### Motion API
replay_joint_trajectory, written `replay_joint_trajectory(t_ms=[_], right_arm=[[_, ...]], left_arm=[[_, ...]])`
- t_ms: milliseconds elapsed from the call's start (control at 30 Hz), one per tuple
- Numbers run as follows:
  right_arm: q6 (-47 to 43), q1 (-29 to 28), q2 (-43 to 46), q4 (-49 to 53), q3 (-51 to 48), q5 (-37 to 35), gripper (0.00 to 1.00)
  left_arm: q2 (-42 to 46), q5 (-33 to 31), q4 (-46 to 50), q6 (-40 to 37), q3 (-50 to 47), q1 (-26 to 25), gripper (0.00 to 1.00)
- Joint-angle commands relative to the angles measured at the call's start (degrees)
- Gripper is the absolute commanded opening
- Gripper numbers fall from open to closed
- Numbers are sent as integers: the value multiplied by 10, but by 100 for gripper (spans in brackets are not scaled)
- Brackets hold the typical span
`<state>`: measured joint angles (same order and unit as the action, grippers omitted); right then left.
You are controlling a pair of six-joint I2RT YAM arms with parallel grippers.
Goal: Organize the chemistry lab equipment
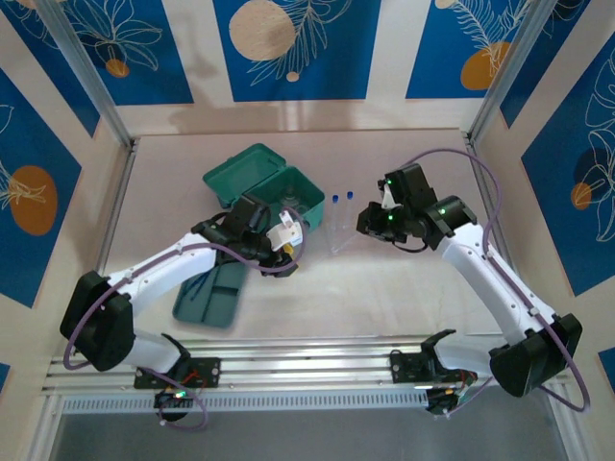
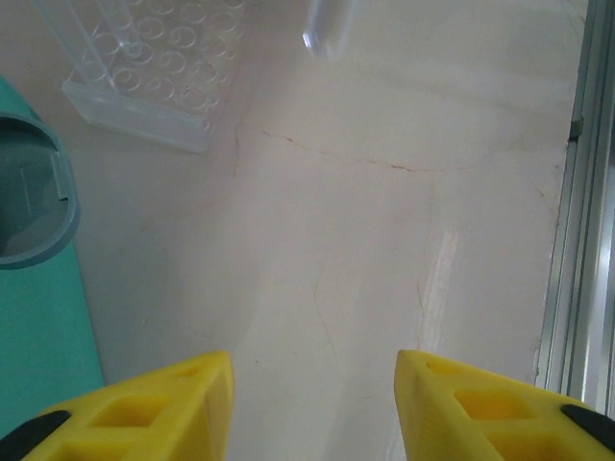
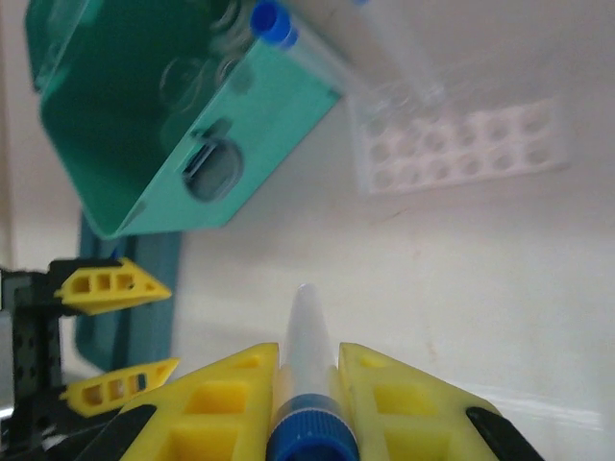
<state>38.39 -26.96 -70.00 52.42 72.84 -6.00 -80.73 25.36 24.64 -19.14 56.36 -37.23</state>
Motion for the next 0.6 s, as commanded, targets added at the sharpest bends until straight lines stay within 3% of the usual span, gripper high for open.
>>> replay_joint_trajectory(t_ms=[0,200,567], right_arm=[[-18,-28,-40,75,58,-153,13],[-24,-54,-150,114,136,-269,13],[-62,-18,-256,109,221,-289,13]], left_arm=[[10,2,-1,1,-6,3,48],[8,7,5,-3,-4,3,48],[11,7,11,-7,-5,3,48]])
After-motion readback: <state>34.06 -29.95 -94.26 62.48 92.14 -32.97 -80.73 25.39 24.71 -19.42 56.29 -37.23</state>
